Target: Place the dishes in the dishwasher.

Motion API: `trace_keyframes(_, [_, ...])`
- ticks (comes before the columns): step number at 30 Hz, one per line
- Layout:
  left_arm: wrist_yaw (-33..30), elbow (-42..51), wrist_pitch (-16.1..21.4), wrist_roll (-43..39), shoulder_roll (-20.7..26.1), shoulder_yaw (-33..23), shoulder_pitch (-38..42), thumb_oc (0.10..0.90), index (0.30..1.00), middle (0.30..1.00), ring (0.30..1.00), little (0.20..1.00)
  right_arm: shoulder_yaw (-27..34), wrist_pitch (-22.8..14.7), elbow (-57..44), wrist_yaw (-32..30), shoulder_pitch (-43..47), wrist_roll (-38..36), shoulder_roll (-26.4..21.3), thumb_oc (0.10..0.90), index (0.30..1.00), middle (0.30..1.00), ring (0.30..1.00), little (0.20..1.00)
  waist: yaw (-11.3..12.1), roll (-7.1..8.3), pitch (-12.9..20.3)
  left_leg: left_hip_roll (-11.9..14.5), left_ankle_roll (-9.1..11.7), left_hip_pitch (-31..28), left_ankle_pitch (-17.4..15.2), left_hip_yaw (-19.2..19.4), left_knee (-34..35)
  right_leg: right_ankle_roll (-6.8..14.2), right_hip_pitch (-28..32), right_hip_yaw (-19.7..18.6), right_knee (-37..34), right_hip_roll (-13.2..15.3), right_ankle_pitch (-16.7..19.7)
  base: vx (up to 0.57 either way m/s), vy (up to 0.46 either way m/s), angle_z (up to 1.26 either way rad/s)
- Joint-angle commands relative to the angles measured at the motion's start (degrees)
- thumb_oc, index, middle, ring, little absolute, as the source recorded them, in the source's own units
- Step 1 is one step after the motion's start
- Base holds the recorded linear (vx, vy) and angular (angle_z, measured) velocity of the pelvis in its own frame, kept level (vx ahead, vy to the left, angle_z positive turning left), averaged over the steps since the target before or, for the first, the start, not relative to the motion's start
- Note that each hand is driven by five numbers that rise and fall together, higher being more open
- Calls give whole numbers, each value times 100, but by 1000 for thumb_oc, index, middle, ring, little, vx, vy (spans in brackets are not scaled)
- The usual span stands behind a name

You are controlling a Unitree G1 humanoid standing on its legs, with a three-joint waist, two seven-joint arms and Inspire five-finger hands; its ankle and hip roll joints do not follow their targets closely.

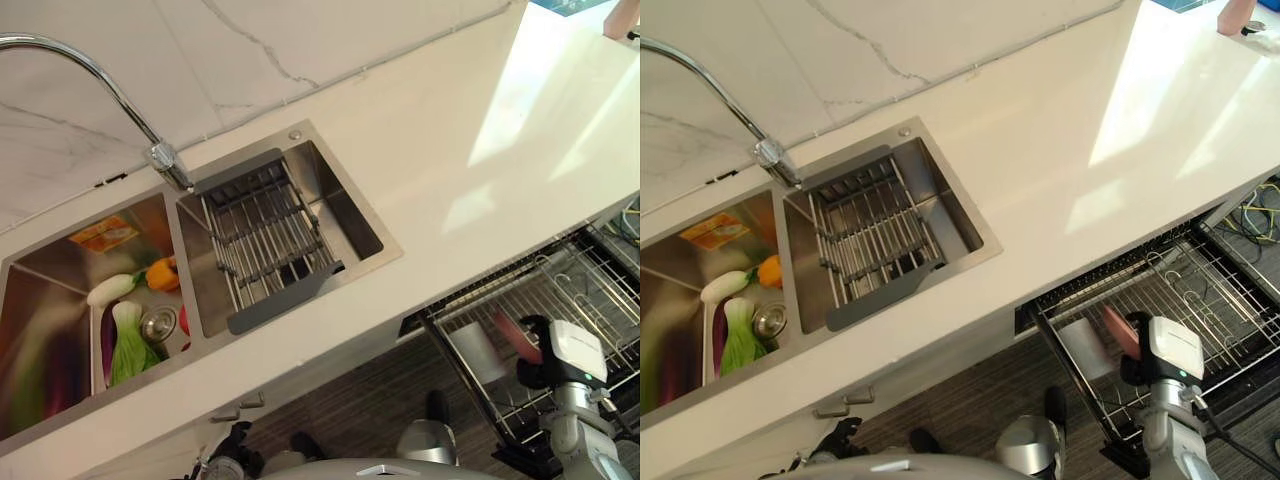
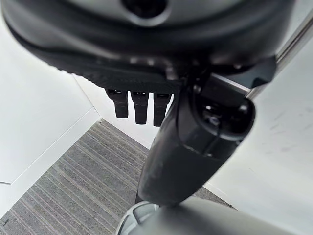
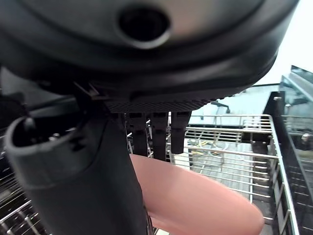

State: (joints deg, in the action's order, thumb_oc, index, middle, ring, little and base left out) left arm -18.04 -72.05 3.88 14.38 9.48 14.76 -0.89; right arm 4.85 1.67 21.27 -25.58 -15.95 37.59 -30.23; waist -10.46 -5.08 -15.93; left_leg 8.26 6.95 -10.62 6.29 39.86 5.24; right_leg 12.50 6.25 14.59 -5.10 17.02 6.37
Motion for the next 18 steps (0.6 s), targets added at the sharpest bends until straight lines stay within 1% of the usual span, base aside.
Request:
trace_keyframes(1, [34, 50, 130, 293, -171, -76, 402, 800, 900, 900, 900, 900, 864, -180, -887, -495, 23, -531, -249, 800, 900, 900, 900, 900, -142, 120, 334, 381, 331, -14, 44, -79, -393, -27, -201, 109, 570, -22, -483, 68, -60, -2])
trace_keyframes(3, [25, -14, 103, 199, -179, -163, 384, 800, 900, 900, 900, 900, 1225, -378, -1113, -708, 112, -1246, -45, 800, 900, 900, 900, 900, -225, 134, 358, 403, 338, -53, 52, 33, -381, -25, -228, 44, 514, -73, -461, 23, -26, -10])
trace_keyframes(4, [33, -45, 87, 179, -175, -215, 393, 800, 900, 900, 900, 900, 1391, -411, -1388, -697, 63, -1373, -14, 800, 900, 900, 900, 900, -223, 143, 360, 412, 349, -75, 54, 101, -376, -21, -260, -18, 488, -93, -439, 24, -24, -21])
trace_keyframes(5, [30, -74, 76, 171, -186, -240, 391, 800, 900, 900, 900, 900, 1640, -491, -1569, -856, 93, -1608, 73, 800, 900, 900, 900, 900, -280, 157, 366, 425, 352, -95, 46, 168, -378, -13, -301, -83, 468, -111, -415, 24, -15, -34])
trace_keyframes(6, [31, -82, 69, 142, -194, -271, 387, 800, 900, 900, 900, 900, 1852, -531, -1731, -950, 91, -1661, 85, 800, 900, 900, 900, 900, -364, 172, 371, 437, 357, -117, 38, 236, -372, -5, -335, -132, 446, -123, -403, 24, -6, -47])
trace_keyframes(7, [20, -82, 74, 135, -204, -285, 383, 800, 900, 900, 900, 900, 2011, -524, -1907, -1011, 58, -1609, 99, 800, 900, 900, 900, 900, -387, 174, 368, 440, 359, -142, 29, 307, -377, -2, -375, -198, 441, -137, -389, 31, 0, -52])
trace_keyframes(8, [17, -89, 88, 132, -199, -329, 340, 800, 900, 900, 900, 900, 2271, -479, -1954, -1145, 56, -1588, 89, 800, 900, 900, 900, 900, -448, 190, 376, 451, 362, -183, 13, 394, -391, 0, -431, -286, 436, -162, -371, 36, -3, -50])
trace_keyframes(9, [21, -89, 105, 103, -206, -337, 332, 800, 900, 900, 900, 900, 2391, -459, -2018, -1176, 44, -1590, 79, 800, 900, 900, 900, 900, -459, 191, 375, 454, 365, -209, -3, 469, -398, -2, -477, -356, 441, -183, -363, 44, -11, -51])
trace_keyframes(11, [41, -145, 96, 68, -233, -356, 334, 800, 900, 900, 900, 900, 2774, -386, -1950, -1381, -3, -1762, 148, 800, 900, 900, 900, 900, -565, 213, 374, 443, 363, -277, -37, 633, -405, 12, -582, -473, 466, -209, -328, 27, 0, -57])
trace_keyframes(13, [62, -151, 101, 60, -246, -325, 364, 800, 900, 900, 900, 900, 2961, -389, -1805, -1469, -53, -1949, 200, 800, 900, 900, 900, 900, -581, 206, 361, 419, 350, -306, -62, 730, -396, 24, -668, -555, 496, -206, -300, -4, 18, -45])
trace_keyframes(14, [54, -127, 106, 55, -246, -319, 375, 800, 900, 900, 900, 900, 3083, -349, -1678, -1561, -90, -2024, 239, 800, 900, 900, 900, 900, -626, 201, 353, 401, 345, -318, -71, 756, -383, 26, -700, -592, 498, -204, -286, -12, 21, -36])
trace_keyframes(18, [59, -91, 120, 49, -280, -246, 441, 800, 900, 900, 900, 900, 3212, -311, -1414, -1669, -225, -2200, 378, 800, 900, 900, 900, 900, -697, 168, 315, 356, 334, -316, -91, 778, -362, 35, -779, -623, 532, -181, -253, -4, 23, -18])
